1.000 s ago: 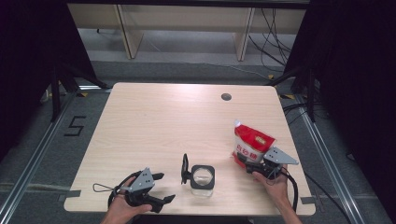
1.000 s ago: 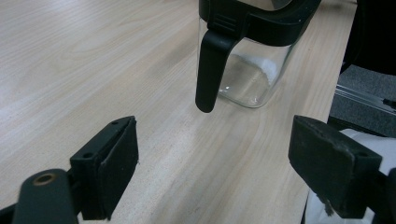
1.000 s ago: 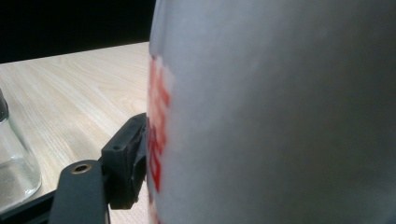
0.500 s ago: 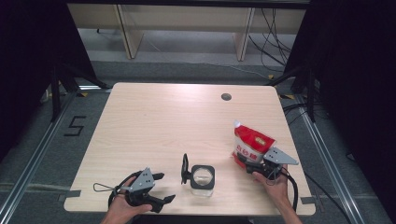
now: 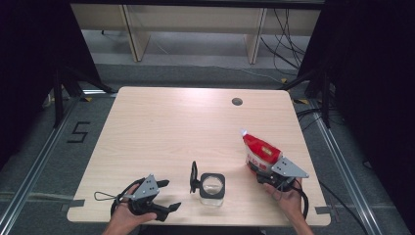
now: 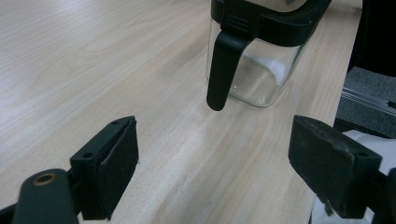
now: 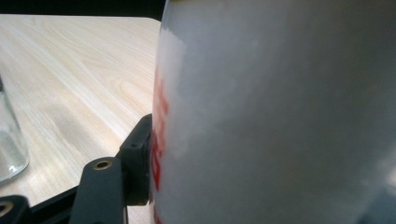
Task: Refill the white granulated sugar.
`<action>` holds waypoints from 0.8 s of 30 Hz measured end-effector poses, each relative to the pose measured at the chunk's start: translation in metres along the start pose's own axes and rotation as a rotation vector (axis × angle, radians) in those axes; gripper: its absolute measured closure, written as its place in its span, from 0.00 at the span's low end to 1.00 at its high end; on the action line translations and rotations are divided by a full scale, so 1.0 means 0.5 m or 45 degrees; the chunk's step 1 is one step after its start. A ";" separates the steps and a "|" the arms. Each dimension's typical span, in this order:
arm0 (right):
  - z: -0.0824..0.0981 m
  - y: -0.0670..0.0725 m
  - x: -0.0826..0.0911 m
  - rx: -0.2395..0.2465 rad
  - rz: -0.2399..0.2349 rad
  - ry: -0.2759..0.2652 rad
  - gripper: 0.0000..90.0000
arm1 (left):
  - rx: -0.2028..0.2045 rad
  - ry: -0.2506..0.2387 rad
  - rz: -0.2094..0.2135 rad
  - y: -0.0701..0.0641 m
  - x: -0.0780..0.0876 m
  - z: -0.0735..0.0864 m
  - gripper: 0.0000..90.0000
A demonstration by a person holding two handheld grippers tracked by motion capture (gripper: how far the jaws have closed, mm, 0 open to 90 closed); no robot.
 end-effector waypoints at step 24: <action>-0.088 0.051 0.107 0.542 0.092 -0.043 0.43 | 0.032 -0.001 -0.010 0.003 -0.001 0.004 0.18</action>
Point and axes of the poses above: each handheld gripper's, and its own axes: x roughly backward along the jaws, z roughly out of its underside, y roughly to its left, the point moved 3 cm from there along -x, roughly forward along the jaws, and after that the axes turned 13 degrees about z, right-handed, at the moved point
